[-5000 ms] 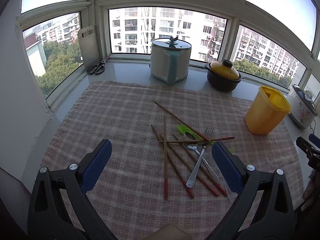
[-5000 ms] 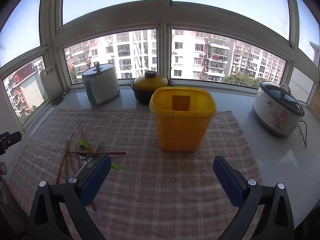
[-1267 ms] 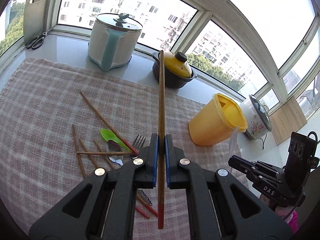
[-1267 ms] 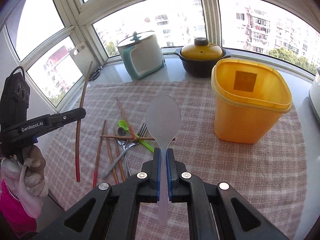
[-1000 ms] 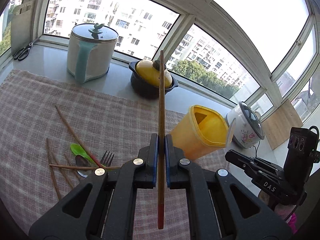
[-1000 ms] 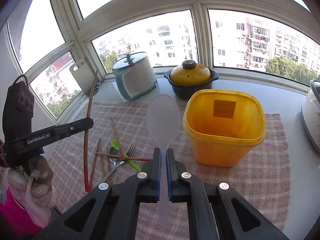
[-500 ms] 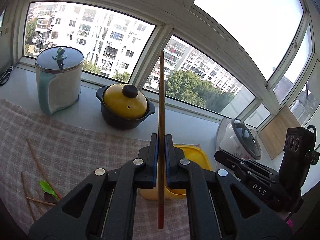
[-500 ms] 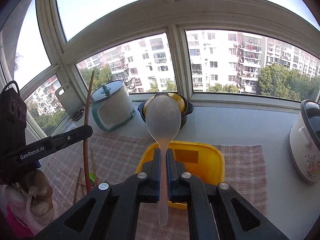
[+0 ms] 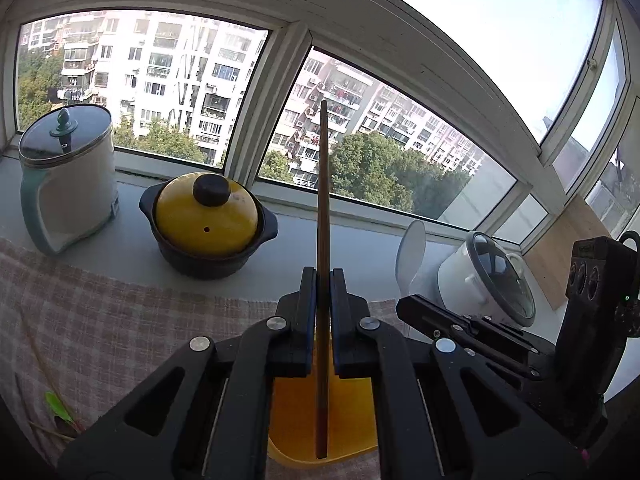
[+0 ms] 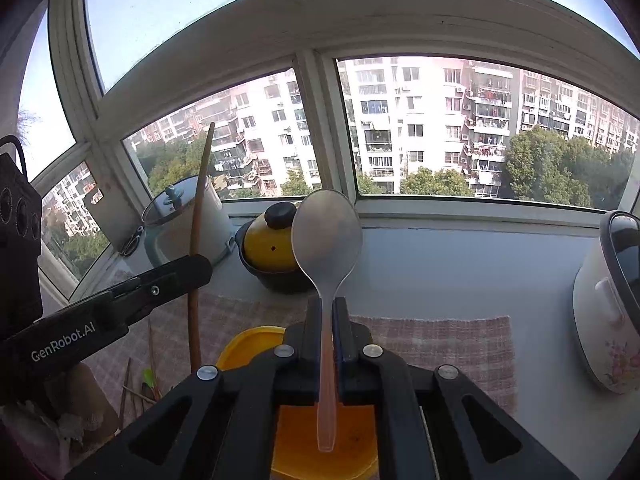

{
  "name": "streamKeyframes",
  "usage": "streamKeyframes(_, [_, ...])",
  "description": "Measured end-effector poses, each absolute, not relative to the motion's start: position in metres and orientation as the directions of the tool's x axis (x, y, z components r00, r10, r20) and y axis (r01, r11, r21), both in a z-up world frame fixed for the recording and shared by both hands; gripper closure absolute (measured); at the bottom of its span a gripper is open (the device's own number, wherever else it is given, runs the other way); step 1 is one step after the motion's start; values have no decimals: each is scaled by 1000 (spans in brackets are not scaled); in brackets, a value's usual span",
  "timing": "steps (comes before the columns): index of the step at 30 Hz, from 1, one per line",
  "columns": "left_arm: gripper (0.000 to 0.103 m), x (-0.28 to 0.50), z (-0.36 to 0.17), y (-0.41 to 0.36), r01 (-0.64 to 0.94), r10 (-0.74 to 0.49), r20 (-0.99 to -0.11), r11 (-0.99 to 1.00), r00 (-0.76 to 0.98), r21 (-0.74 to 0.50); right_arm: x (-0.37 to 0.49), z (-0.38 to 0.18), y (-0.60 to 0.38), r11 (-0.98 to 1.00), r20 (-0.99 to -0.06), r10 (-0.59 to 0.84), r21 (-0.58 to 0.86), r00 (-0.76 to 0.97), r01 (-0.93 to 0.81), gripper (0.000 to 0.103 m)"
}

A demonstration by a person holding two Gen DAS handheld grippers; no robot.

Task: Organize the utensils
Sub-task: 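Lift and carry the spoon with the right tool while the left tool carries the chopstick to the yellow bin, then open the right tool over the yellow bin while the left tool releases its chopstick into it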

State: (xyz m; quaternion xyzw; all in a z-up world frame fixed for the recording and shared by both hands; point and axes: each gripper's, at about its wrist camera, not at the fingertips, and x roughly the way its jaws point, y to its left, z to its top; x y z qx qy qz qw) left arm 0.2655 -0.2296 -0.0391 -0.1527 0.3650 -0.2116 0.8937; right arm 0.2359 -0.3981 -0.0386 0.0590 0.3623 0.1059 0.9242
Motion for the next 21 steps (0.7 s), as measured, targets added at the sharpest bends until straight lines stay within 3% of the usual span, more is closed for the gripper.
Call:
streamKeyframes(15, [99, 269, -56, -243, 274, -453, -624, 889, 637, -366, 241, -55, -403, 969, -674, 243, 196, 698, -149, 99])
streamKeyframes(16, [99, 268, -55, -243, 274, -449, -629, 892, 635, -359, 240, -55, -404, 971, -675, 236, 194, 699, -141, 93])
streamKeyframes(17, [99, 267, -55, -243, 274, -445, -632, 894, 634, -354, 239, -55, -405, 971, -675, 233, 194, 700, -137, 80])
streamKeyframes(18, [99, 266, -54, -242, 272, -442, -634, 895, 635, -352, 237, -54, -406, 972, -671, 231, 195, 705, -134, 76])
streamKeyframes(21, [96, 263, -54, -237, 266, -439, -633, 897, 637, -354, 234, -52, -407, 974, -669, 221, 187, 710, -128, 73])
